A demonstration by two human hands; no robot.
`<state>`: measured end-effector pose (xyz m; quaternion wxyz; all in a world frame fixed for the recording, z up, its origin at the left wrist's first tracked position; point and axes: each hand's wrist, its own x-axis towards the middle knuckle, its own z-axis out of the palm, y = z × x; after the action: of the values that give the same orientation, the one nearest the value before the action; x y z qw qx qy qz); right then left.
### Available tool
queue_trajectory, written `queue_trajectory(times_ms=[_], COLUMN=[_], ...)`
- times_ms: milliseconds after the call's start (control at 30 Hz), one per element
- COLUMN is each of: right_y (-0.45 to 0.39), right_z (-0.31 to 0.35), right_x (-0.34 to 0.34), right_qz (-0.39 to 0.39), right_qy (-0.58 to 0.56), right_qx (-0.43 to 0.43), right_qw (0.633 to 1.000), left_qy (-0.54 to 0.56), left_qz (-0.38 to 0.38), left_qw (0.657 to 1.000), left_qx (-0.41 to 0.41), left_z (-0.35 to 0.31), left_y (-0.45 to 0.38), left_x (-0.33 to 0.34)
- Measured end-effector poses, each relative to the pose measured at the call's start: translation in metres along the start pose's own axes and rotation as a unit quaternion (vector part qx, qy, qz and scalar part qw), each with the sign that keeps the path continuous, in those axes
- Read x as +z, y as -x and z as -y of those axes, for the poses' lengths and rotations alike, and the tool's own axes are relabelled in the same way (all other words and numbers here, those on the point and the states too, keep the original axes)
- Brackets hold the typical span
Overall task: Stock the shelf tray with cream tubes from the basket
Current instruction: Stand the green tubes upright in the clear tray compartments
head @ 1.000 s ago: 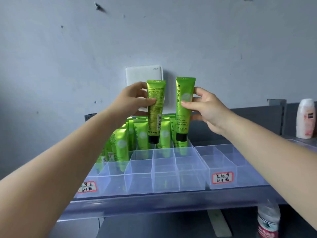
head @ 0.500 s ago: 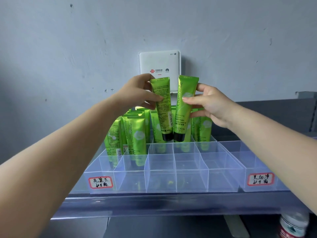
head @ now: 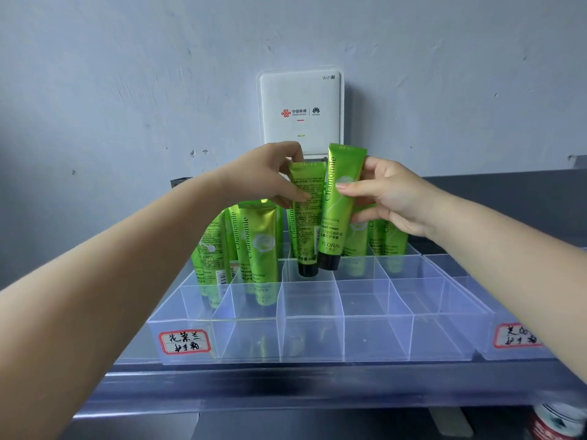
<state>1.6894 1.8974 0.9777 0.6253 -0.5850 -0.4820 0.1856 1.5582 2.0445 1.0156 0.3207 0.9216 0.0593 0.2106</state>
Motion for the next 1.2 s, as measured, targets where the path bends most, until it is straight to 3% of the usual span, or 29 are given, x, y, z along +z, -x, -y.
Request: queue_trajectory(times_ms=[200, 400, 733, 933, 1067, 1200], right_y=[-0.002, 0.000, 0.006, 0.009, 0.013, 0.035], right_z=[-0.011, -0.021, -0.016, -0.006, 0.008, 0.030], right_x=[0.007, 0.014, 0.026, 0.026, 0.015, -0.008], right_qz=[0.001, 0.019, 0.058, 0.053, -0.020, -0.081], right_qy=[-0.002, 0.069, 0.209, 0.266, 0.336, 0.524], right_qx=[0.013, 0.019, 0.033, 0.036, -0.007, -0.075], right_qw=[1.000, 0.997, 0.976, 0.962, 0.942, 0.844], left_qy=[-0.106, -0.201, -0.207, -0.155, -0.196, -0.263], left_qz=[0.035, 0.074, 0.094, 0.032, -0.070, -0.180], left_qw=[0.994, 0.976, 0.972, 0.986, 0.978, 0.947], left_qx=[-0.011, -0.043, -0.055, -0.045, -0.020, 0.034], left_z=[0.008, 0.004, 0.003, -0.016, -0.031, -0.044], left_y=[-0.005, -0.007, -0.007, 0.001, 0.005, 0.010], left_x=[0.001, -0.001, -0.005, -0.024, -0.025, 0.000])
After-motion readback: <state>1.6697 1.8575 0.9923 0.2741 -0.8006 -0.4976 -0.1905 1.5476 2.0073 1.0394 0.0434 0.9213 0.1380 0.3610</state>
